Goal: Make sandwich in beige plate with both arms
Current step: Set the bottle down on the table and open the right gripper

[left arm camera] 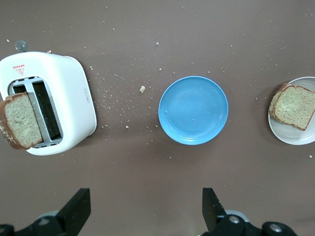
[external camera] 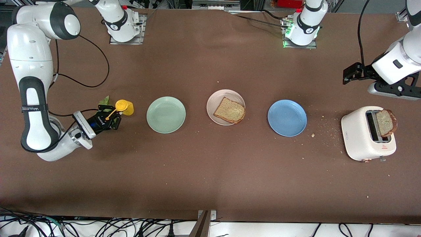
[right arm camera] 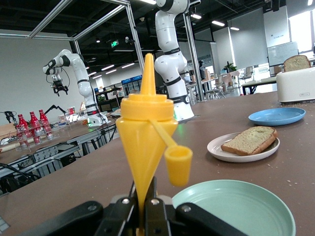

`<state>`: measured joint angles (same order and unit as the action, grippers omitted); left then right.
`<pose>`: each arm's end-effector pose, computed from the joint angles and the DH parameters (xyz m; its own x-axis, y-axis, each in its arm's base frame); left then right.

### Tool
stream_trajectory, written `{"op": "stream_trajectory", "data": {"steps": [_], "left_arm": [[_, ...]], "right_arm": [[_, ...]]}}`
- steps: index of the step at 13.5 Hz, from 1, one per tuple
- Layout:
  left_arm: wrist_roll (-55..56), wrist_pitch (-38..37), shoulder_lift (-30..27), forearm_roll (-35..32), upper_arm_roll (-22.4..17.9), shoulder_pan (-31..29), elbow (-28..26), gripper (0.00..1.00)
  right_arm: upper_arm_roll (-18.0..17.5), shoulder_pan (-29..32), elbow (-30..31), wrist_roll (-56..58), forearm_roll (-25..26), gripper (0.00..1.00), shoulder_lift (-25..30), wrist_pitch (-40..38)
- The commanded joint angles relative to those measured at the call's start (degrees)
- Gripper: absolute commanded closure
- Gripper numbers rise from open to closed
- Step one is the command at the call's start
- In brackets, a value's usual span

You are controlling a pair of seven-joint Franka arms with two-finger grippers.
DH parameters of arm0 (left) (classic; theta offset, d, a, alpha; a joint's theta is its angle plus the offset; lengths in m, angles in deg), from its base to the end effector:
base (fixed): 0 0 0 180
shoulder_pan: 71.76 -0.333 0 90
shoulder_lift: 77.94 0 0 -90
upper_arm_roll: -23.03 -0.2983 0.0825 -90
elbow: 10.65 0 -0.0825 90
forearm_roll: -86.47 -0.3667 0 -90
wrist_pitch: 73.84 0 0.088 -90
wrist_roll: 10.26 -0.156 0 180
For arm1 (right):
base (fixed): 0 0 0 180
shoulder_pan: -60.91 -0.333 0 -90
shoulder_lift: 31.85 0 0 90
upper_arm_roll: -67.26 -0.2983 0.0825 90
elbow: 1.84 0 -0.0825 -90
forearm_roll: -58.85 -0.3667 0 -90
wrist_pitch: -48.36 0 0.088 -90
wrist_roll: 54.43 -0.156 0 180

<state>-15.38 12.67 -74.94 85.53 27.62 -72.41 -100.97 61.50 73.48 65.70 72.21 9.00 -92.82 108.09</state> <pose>0.5367 -0.0335 0.5225 0.9805 -0.1564 -0.1190 -0.1577 -0.9875 -0.0016 0.5832 0.0539 0.1670 0.1303 0.1833 0.9744 0.7763 0.5925 -0.2152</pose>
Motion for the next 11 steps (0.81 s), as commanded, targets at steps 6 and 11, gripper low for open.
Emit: {"op": "stream_trajectory", "data": {"steps": [6,11], "left_arm": [[-0.07,-0.03,0.16,1.65,-0.20,0.03,0.49,0.00],[-0.07,-0.03,0.16,1.65,-0.28,0.03,0.49,0.00]], "right_arm": [[0.04,0.71,0.92,9.67,1.42,1.00,-5.12,2.14],[0.31,0.80,0.92,10.47,2.12,0.99,-6.53,4.34]]}}
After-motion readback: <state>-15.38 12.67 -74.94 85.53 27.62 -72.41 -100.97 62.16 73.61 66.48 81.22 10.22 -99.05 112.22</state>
